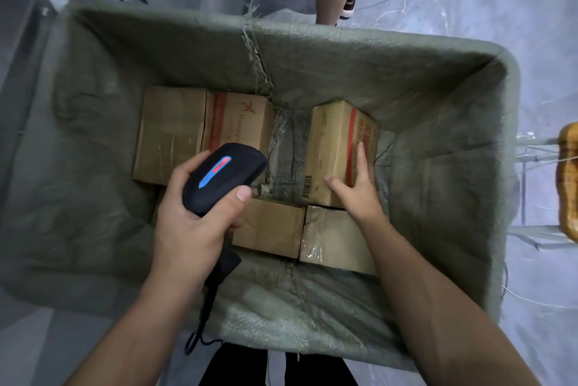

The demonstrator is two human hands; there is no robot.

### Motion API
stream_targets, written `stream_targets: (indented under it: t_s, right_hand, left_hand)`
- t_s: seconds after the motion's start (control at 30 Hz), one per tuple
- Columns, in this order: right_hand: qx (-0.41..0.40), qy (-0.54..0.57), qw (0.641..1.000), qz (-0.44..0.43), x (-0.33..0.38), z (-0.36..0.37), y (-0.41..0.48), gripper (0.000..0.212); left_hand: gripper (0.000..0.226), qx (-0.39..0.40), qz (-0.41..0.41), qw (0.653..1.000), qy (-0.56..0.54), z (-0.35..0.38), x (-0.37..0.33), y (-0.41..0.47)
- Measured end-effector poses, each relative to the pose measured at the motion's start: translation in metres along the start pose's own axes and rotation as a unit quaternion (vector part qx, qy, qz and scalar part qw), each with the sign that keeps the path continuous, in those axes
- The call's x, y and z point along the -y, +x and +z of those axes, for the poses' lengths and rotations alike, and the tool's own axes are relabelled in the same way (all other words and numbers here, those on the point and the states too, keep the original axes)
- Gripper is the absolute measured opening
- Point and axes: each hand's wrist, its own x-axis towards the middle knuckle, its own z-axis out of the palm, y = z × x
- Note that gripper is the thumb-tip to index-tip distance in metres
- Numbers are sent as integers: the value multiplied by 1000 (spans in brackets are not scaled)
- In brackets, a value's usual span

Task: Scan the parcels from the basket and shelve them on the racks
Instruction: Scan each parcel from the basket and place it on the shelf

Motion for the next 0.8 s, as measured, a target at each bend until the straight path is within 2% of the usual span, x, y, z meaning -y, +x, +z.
stream_targets:
  t_s: [0.1,0.27,0.37,0.43,0.53,0.63,0.73,0.8]
  right_hand:
    - [-12,2,1000,-23,4,-8,-13,89]
    - [-79,-79,991,-74,5,-16,-29,64]
    - [-109,-121,985,-62,1,-20,-30,51]
    - [-119,-161,979,-34,1,-23,-32,57]
    - [-145,-204,968,1,3,-24,-36,83]
    - [-157,-246,955,44,5,-20,-37,101]
    - [-170,-278,942,81,11,-17,-33,108]
    - [-175,-296,935,89,13,-16,-33,103]
  left_hand:
    - [72,1,2,1000,1,-2,-3,-2]
    - [73,8,7,1000,7,-5,-3,-5]
    - [69,17,11,1000,3,-8,-2,-6]
    - [67,21,13,1000,-1,-8,-4,-6]
    - [66,22,10,1000,-9,-8,-6,-8]
    - [64,18,9,1000,-16,-11,-5,-9]
    - [65,13,7,999,-28,-12,-3,-9]
    - [65,10,6,999,-32,-14,-2,-11]
